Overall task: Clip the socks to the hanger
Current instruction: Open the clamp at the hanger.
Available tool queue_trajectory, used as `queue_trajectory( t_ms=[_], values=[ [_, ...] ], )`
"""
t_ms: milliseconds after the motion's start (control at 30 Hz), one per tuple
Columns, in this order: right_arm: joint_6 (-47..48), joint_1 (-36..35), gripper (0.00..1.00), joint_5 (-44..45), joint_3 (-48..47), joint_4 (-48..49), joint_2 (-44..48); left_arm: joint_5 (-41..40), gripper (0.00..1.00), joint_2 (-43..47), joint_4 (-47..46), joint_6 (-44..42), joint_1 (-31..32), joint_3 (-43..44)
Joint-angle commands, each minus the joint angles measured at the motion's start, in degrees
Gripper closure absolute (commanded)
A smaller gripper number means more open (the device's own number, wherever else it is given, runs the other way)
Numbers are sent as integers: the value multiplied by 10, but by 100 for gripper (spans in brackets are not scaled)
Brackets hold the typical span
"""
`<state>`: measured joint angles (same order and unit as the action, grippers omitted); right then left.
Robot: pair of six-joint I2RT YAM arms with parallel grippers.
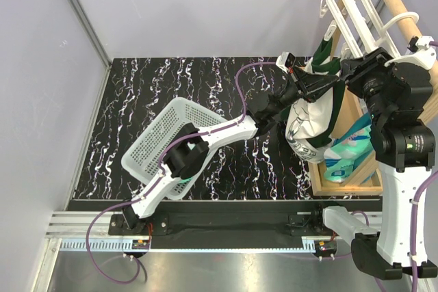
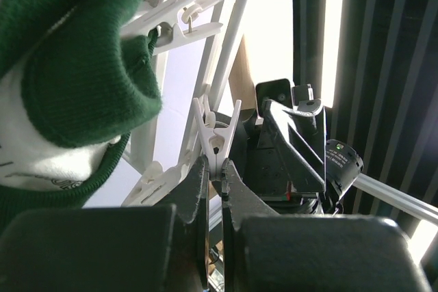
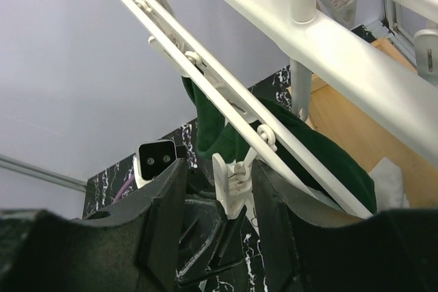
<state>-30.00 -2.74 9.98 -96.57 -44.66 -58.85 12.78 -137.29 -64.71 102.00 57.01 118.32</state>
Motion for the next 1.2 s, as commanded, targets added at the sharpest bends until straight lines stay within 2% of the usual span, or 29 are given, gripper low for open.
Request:
queue_trajectory(
  t_ms=[0, 633, 867, 1167],
  values=[
    [-18, 10, 50, 92, 6, 20, -13, -5, 100, 42, -91, 18, -8, 10],
    [-13, 9, 48, 89, 5, -73, 0, 1, 100, 48, -62, -16, -8, 9],
    [32, 9, 46, 91, -64, -158, -40, -7, 100, 44, -57, -21, -3, 5],
    [20, 9, 44, 123, 21, -55, -13, -6, 100, 49, -58, -17, 4, 16]
  ],
)
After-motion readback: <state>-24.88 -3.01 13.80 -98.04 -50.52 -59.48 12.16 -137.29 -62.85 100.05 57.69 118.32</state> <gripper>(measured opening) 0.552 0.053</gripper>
